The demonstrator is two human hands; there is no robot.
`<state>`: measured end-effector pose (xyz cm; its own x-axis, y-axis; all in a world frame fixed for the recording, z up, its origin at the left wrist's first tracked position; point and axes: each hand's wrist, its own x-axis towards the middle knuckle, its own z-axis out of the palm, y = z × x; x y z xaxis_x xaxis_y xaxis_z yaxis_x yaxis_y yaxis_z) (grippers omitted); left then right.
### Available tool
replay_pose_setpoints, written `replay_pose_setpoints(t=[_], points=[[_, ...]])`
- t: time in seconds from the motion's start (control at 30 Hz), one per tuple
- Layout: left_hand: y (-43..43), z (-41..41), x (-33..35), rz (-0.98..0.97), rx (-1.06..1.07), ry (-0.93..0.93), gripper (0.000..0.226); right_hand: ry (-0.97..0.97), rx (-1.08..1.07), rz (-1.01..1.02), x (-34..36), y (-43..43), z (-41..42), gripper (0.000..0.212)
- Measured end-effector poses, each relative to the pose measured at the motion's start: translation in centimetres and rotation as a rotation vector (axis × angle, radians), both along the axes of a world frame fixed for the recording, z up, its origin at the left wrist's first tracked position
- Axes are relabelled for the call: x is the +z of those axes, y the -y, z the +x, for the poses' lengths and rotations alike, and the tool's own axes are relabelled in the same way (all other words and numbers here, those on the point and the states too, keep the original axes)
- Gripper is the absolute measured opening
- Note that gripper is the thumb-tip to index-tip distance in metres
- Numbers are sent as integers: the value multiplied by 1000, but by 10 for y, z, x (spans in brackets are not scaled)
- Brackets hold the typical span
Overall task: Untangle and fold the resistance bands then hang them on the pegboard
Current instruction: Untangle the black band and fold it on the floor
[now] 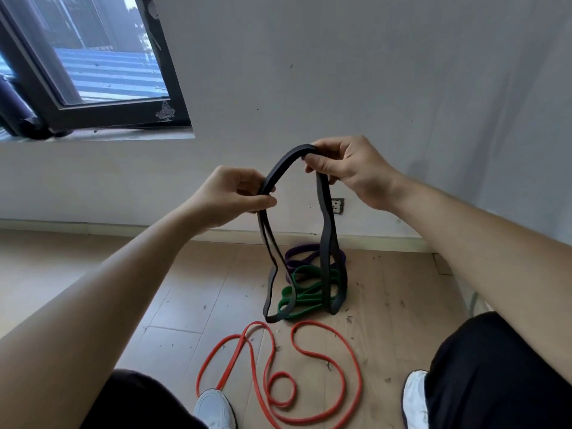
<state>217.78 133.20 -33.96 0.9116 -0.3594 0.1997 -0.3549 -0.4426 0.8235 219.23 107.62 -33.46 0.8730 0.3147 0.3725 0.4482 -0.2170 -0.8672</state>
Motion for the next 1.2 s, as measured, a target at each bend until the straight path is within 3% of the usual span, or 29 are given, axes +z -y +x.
replay_pose_setpoints(t=[0.17, 0.33, 0.47, 0.73, 0.9, 1.1, 1.2], points=[[10, 2, 9, -333, 56, -1, 23, -130, 33, -199, -17, 13, 4, 25], [27, 1, 9, -304, 22, 24, 20, -201, 59, -281, -36, -9, 0, 22], [33, 2, 10, -334, 44, 48, 13, -281, 120, -174, -44, -21, 0, 23], [29, -1, 24, -573, 47, 11, 30, -358, 243, -233, -45, -34, -4, 5], [23, -1, 26, -660, 74, 5, 12, -282, 282, -279, -45, -41, -8, 15], [16, -3, 33, -695, 97, 25, 11, -246, 264, -325, -50, -47, -9, 33], [12, -5, 32, -698, 96, 33, 11, -245, 272, -346, -46, -43, -8, 29]])
